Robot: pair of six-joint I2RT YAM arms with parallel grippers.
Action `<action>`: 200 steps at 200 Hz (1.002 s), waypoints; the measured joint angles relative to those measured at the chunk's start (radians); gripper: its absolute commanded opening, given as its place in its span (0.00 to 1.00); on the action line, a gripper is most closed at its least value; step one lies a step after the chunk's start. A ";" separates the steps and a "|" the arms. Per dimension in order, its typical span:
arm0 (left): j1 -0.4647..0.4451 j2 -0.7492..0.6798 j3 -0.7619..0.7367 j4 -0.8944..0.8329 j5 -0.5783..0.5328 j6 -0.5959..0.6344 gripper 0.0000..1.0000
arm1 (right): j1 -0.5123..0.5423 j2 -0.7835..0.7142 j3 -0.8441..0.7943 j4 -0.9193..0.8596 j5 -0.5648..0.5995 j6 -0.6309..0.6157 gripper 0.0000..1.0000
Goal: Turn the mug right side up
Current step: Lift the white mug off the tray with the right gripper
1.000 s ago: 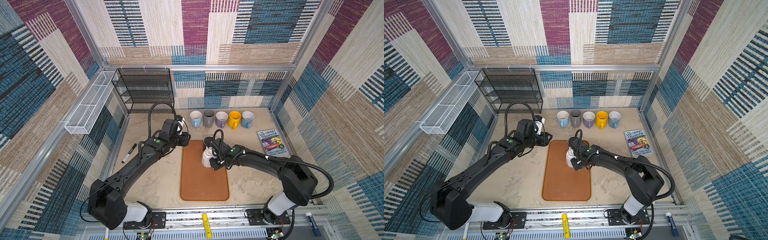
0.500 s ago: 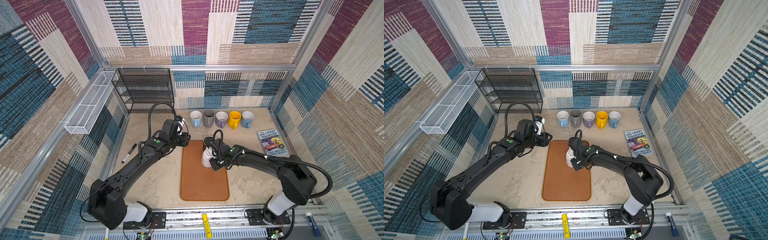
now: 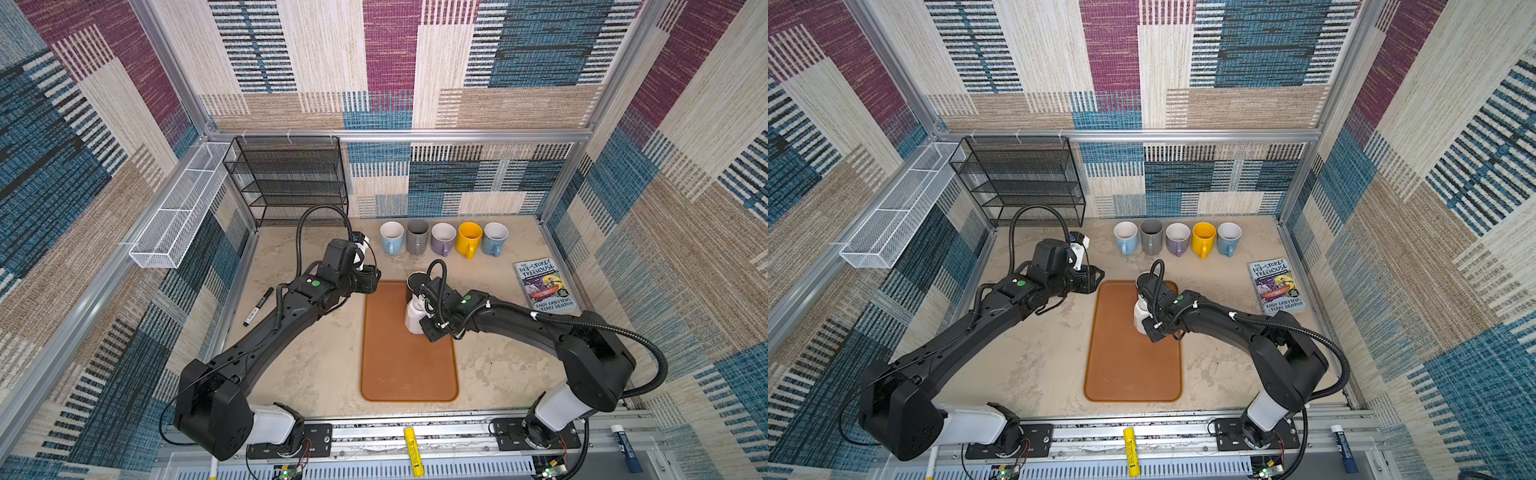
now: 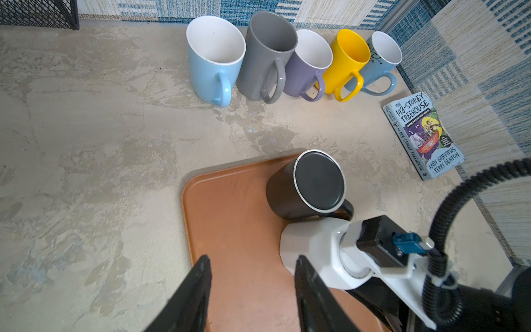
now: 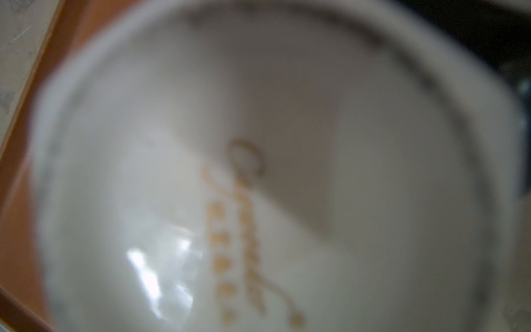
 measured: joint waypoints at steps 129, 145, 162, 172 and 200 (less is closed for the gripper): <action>0.000 -0.003 0.001 -0.006 0.002 -0.001 0.48 | 0.000 -0.023 -0.014 0.004 -0.056 -0.008 0.00; 0.000 -0.008 0.002 -0.008 0.005 -0.001 0.48 | 0.000 -0.042 -0.020 0.005 -0.066 -0.008 0.00; 0.000 -0.018 0.002 -0.008 0.006 -0.002 0.48 | 0.000 -0.069 -0.029 0.016 -0.075 -0.008 0.00; 0.000 -0.025 0.002 -0.008 0.007 -0.002 0.48 | 0.000 -0.086 -0.033 0.025 -0.079 -0.008 0.00; 0.000 -0.045 -0.001 -0.008 0.008 -0.002 0.48 | -0.001 -0.137 -0.051 0.069 -0.103 -0.008 0.00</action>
